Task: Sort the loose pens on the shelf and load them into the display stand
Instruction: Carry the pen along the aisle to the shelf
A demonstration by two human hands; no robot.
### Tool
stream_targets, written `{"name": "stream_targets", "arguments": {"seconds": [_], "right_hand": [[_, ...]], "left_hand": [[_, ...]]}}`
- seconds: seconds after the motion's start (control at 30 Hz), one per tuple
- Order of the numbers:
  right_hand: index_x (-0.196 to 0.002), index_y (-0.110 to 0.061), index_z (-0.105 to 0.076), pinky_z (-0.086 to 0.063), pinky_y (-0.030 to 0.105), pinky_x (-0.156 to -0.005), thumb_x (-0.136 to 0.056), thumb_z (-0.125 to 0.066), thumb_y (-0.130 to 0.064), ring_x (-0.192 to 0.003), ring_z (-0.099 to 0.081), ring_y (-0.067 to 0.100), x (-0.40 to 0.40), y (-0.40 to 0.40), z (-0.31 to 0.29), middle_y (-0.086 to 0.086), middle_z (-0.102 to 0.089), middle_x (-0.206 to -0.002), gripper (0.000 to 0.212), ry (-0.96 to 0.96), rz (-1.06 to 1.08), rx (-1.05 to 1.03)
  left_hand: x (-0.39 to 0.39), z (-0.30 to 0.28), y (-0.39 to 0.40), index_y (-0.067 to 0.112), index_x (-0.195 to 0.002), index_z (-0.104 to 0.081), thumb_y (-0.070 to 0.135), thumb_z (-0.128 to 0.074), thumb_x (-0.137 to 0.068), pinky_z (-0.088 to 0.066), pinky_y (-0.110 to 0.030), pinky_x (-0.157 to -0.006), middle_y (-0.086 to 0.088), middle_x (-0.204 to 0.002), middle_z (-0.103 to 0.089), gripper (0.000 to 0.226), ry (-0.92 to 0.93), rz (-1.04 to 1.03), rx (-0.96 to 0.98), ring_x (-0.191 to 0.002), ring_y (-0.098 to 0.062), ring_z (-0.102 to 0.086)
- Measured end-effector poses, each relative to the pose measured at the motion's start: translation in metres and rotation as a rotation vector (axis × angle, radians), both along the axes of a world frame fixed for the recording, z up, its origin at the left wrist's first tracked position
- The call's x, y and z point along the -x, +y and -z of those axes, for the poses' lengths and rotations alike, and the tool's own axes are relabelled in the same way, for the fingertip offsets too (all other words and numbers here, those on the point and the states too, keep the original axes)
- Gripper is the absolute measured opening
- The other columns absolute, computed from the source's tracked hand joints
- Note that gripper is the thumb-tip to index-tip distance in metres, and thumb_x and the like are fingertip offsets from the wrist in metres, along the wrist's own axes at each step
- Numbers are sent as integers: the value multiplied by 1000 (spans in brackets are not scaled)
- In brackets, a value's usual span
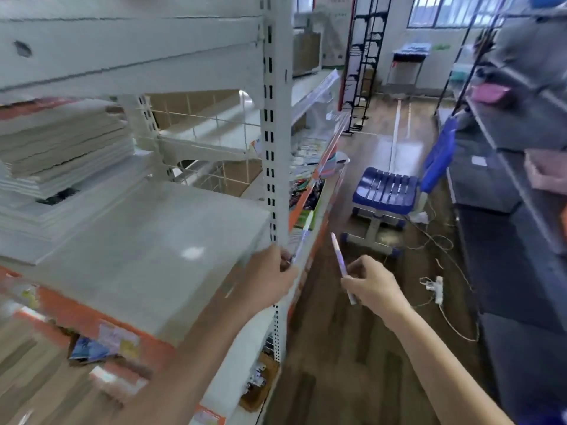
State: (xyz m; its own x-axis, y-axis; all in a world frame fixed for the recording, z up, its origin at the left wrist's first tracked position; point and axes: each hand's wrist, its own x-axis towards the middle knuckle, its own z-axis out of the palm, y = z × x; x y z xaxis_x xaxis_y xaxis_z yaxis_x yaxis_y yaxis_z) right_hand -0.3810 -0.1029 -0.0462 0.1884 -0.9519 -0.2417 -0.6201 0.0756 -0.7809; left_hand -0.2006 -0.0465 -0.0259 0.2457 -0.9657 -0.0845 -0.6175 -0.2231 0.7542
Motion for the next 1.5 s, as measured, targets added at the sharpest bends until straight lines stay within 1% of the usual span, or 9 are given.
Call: {"name": "stream_targets", "arguments": {"seconds": [0.1,0.27,0.43,0.6,0.8,1.0,1.17,1.3,1.5], "right_hand": [[-96,-16,-61,-50,28,-61,-82,-60,-15,-64,-58,11,61,1,23,0,-66,-77,13,9,140,-56],[-94,-15,-60,-42,21,-53,-90,-55,-15,-57,-54,10,159,-6,42,1,-63,-71,7,-52,341,-98],[-90,-14,-60,-45,21,-52,-93,-57,-21,-55,-58,11,248,-32,53,1,-66,-64,8,-177,551,-100],[-94,-17,-58,-50,17,-59,-91,-60,-25,-68,-66,15,293,-67,67,-1,-67,-75,9,-103,589,-96],[-88,-20,-56,-56,27,-73,-92,-58,-24,-70,-67,14,296,-139,73,-1,-67,-72,6,-87,548,-124],[-98,-17,-57,-49,18,-64,-93,-57,-21,-74,-66,14,267,-242,71,2,-67,-79,6,-98,532,-146],[-102,-18,-56,-45,13,-60,-92,-58,-19,-74,-66,12,243,-325,59,0,-67,-82,10,-81,498,-140],[-100,-18,-57,-42,15,-58,-91,-60,-20,-77,-65,11,239,-382,54,0,-69,-83,10,-66,503,-138],[-100,-16,-59,-48,17,-63,-92,-58,-19,-75,-66,15,250,-478,60,0,-67,-82,9,-81,509,-123]], "left_hand": [[38,32,-20,7,-99,-51,7,-56,-89,-56,-30,-62,-5,-73,-62,11,219,22,-114,-57,-12,-62],[101,65,-66,8,-90,-50,-4,-58,-86,-51,-25,-51,-10,-74,-58,14,393,84,-186,-49,-10,-59],[177,81,-121,9,-90,-53,1,-60,-88,-49,-20,-53,-11,-80,-61,11,405,146,-166,-59,-15,-60],[216,98,-161,14,-101,-61,6,-61,-88,-51,-27,-63,-6,-83,-64,15,275,158,-135,-64,-16,-65],[217,95,-232,25,-92,-58,10,-63,-88,-54,-37,-71,0,-75,-63,16,176,138,-101,-65,-15,-65],[197,100,-330,32,-85,-54,13,-64,-88,-51,-29,-64,0,-74,-62,21,209,143,-89,-69,-16,-63],[173,102,-418,28,-86,-55,13,-65,-86,-54,-40,-70,1,-73,-61,18,248,160,-97,-69,-19,-63],[170,104,-481,25,-87,-55,11,-65,-85,-53,-35,-67,-1,-75,-63,18,256,180,-104,-66,-17,-64],[180,114,-568,23,-85,-54,5,-62,-86,-54,-43,-75,1,-69,-67,20,276,185,-132,-57,-16,-63]]}}
